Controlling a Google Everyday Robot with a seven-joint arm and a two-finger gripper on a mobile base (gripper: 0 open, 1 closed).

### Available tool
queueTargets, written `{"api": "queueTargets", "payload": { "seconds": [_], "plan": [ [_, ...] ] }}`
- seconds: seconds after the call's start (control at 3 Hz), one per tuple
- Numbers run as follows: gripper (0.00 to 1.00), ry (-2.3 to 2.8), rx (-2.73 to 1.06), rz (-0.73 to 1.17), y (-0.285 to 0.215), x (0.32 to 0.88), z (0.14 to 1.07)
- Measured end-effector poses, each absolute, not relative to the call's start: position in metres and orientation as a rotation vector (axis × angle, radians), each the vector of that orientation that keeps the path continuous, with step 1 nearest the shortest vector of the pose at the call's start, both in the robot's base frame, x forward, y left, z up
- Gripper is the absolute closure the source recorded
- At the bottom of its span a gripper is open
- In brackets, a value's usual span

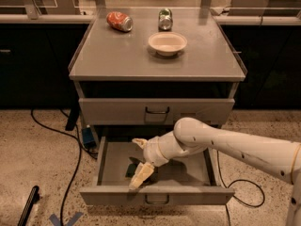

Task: Pick sponge from middle drawer and place on counter

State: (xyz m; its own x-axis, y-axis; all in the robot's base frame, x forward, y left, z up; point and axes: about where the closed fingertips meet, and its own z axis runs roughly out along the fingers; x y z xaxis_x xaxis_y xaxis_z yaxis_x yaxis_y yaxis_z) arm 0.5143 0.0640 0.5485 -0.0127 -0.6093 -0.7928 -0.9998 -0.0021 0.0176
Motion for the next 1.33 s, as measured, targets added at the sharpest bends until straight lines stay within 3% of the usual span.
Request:
{"api": "queueTargets", "payload": {
  "seconds": [0.67, 1.33],
  "plan": [
    [0.0, 1.689, -1.594, 0.812, 0.05, 0.55, 0.514],
    [0.0, 1.671, -1.617, 0.856, 0.077, 0.586, 0.484]
  ]
}}
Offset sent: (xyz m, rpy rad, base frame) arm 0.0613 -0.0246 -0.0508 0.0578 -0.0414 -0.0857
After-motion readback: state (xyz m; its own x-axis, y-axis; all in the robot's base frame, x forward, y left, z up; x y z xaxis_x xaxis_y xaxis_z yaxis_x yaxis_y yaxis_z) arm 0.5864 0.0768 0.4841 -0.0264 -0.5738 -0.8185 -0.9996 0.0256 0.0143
